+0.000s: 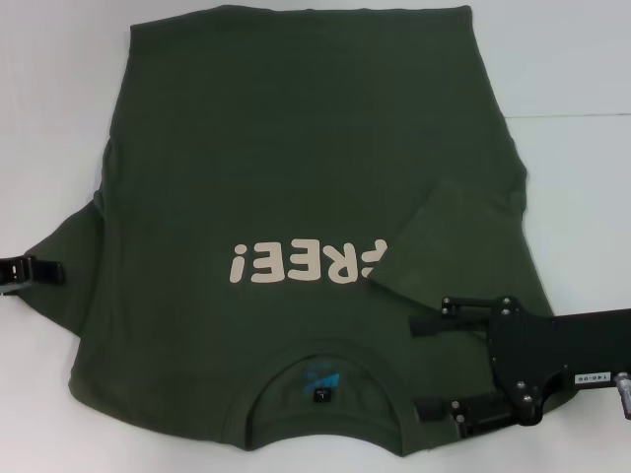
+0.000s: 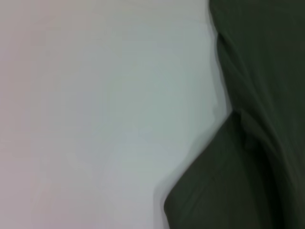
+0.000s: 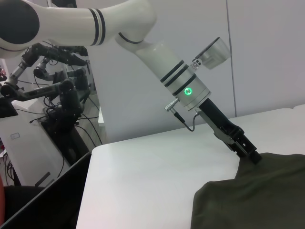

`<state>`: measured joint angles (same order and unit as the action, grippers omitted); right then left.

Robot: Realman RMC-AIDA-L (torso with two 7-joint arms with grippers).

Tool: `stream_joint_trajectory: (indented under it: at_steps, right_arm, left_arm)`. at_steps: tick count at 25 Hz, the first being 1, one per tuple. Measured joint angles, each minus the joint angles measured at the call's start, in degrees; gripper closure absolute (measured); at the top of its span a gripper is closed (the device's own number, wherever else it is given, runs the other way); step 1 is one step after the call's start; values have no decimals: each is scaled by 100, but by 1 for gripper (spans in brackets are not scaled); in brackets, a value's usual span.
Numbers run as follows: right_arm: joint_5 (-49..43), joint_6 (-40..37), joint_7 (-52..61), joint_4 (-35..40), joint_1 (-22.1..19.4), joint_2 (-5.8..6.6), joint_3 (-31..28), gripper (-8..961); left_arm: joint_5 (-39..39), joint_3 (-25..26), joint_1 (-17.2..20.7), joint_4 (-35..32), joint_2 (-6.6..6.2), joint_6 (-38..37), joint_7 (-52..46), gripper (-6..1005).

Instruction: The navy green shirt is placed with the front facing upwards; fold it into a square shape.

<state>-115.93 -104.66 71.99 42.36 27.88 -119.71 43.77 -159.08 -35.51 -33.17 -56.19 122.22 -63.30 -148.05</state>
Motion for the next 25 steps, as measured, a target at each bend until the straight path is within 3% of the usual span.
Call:
stream_joint_trajectory:
  at_steps: [12,22,25]
  right_arm:
    - [0,9,0,-55,-6,0,0,38]
    - [0,-14,12,-62,-10,0,-3,37]
    - [0,-15,48,-62,-11,3,-8,37]
  left_arm:
    - [-81,-67,3,-3,13,61,0,651]
    - [-277,-132,-3,104,36,296,-43,661]
    - [-294,-153,-15,134,42,316,-44,740]
